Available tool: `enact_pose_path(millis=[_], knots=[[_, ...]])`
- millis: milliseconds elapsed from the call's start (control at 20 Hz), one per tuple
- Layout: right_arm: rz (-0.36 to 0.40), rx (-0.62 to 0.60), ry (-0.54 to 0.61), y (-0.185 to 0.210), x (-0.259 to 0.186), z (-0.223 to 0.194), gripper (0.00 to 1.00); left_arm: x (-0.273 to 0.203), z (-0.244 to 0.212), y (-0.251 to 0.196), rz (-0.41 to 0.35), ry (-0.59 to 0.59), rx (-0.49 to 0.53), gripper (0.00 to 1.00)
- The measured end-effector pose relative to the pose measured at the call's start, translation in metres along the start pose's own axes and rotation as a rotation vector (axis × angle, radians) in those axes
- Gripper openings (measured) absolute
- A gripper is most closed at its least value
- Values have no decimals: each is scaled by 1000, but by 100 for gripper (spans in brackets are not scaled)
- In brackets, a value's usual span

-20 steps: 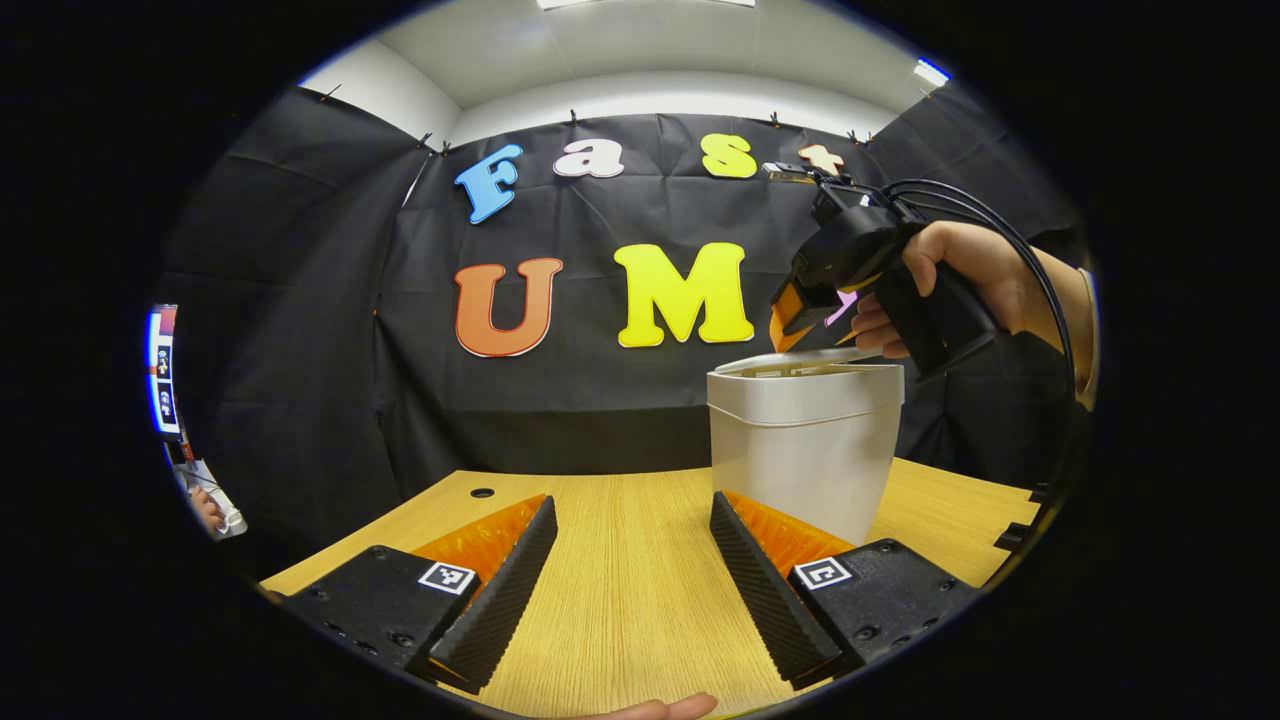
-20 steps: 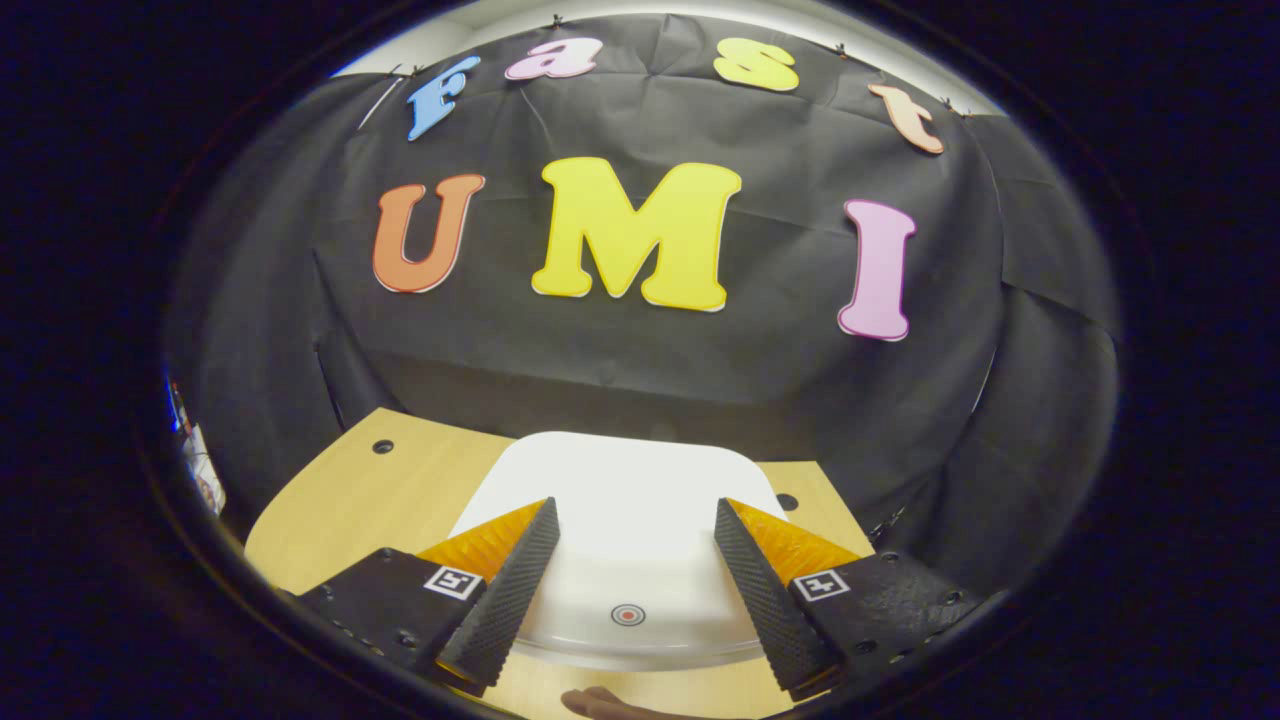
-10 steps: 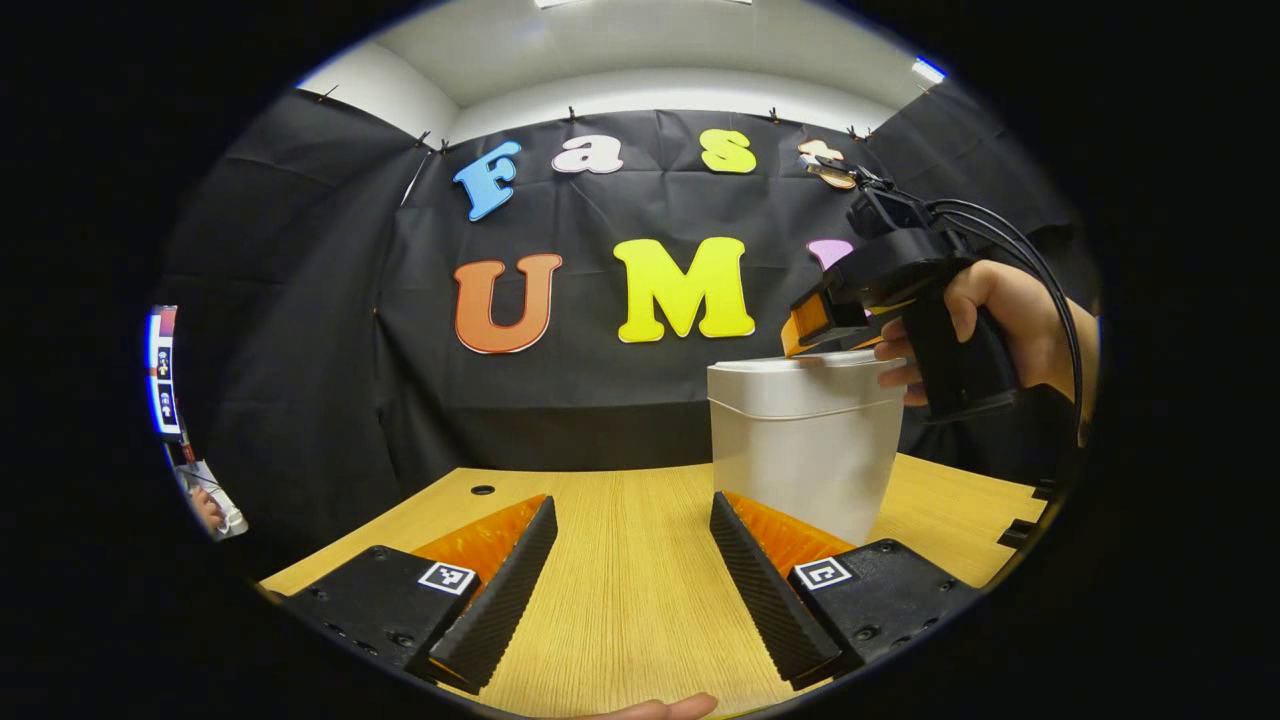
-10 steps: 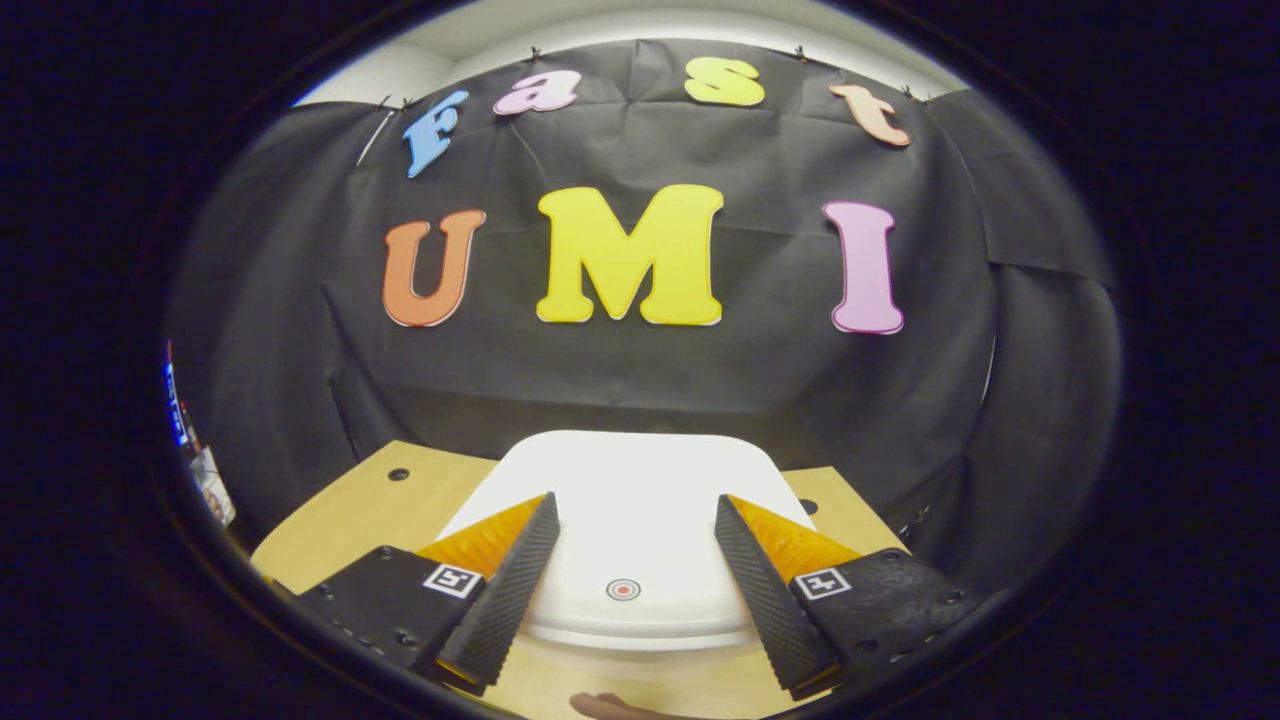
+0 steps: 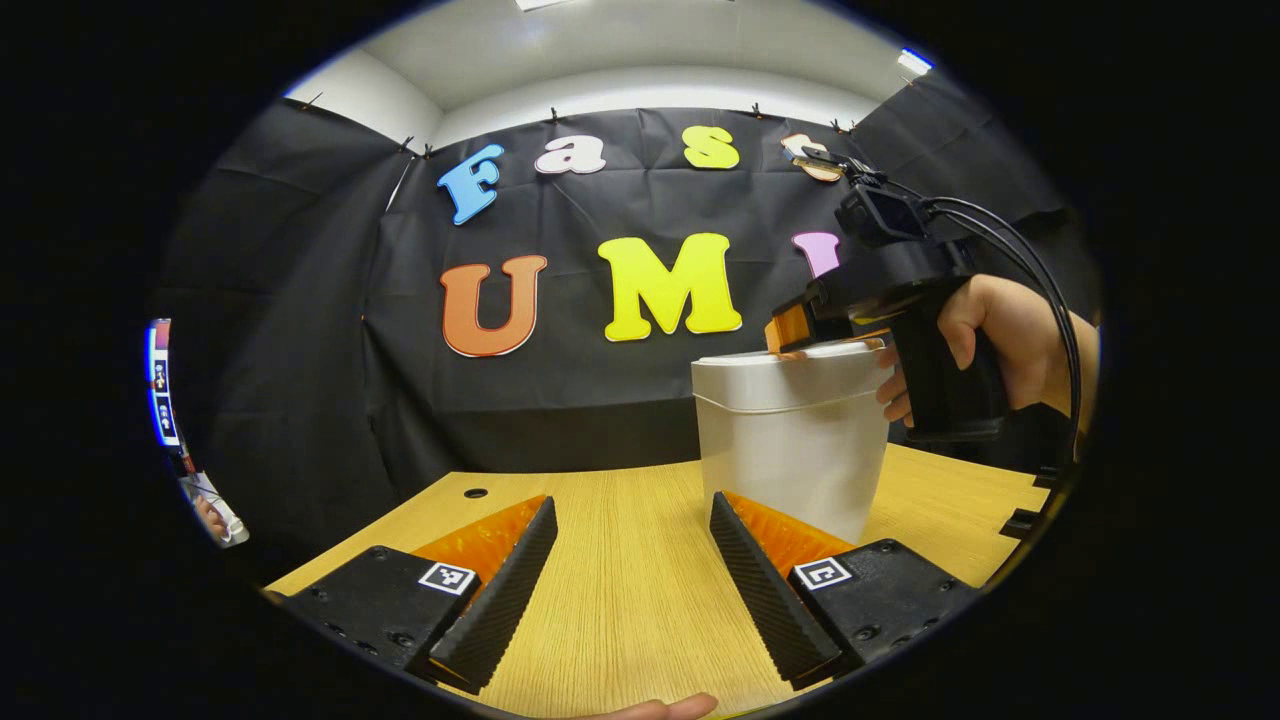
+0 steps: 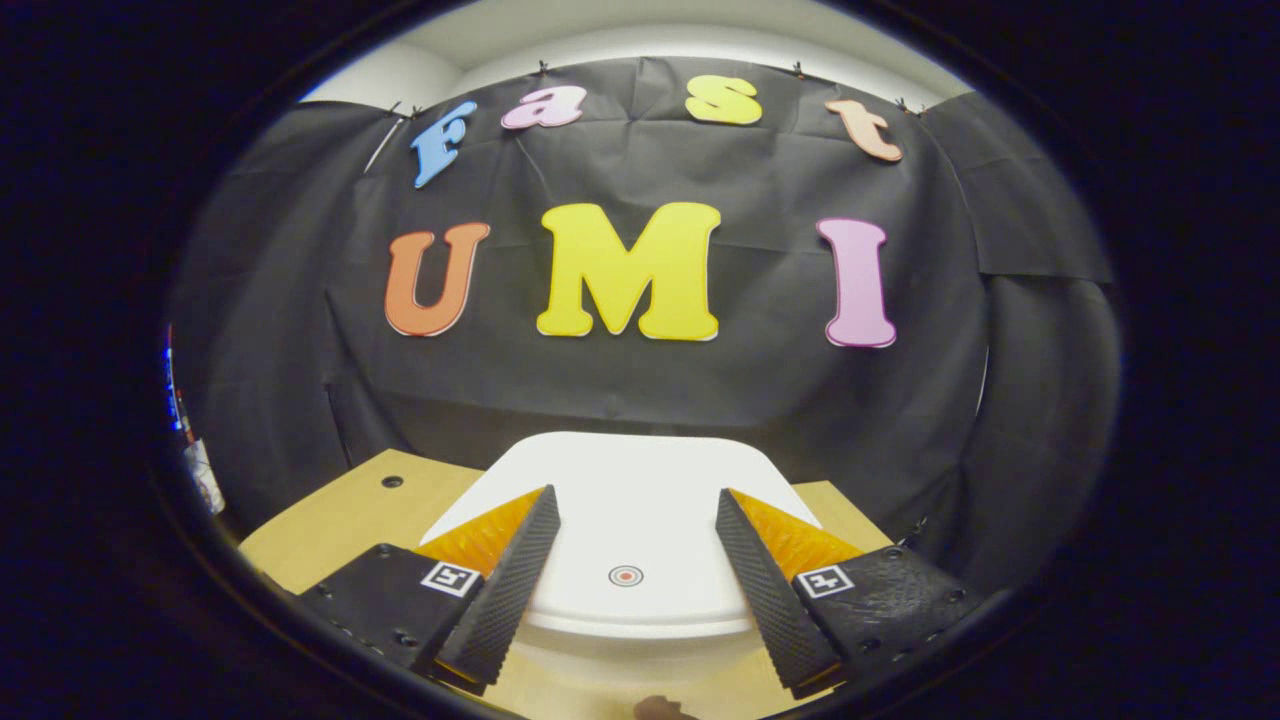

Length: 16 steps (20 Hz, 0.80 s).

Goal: Press the lid of the desktop garbage bin to open it, pick up the crumpled paper on the desktop and throw it into the bin, then pick up the pop can on the desktop and drop it into the bin, and finally close the garbage bin lid.

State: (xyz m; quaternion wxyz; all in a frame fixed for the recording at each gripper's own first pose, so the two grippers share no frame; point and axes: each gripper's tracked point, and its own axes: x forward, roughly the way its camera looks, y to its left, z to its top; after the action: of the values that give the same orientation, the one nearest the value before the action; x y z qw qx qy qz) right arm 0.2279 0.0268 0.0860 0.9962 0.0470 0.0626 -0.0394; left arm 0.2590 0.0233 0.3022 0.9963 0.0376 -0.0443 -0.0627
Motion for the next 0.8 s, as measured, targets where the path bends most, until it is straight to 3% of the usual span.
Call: enact_pose_path(millis=[550, 800], knots=[[15, 62, -64, -2, -1, 6, 98, 2, -5, 11, 28, 18, -9, 99], [77, 65, -82, -4, -4, 8, 97, 3, -4, 9, 15, 13, -11, 99]])
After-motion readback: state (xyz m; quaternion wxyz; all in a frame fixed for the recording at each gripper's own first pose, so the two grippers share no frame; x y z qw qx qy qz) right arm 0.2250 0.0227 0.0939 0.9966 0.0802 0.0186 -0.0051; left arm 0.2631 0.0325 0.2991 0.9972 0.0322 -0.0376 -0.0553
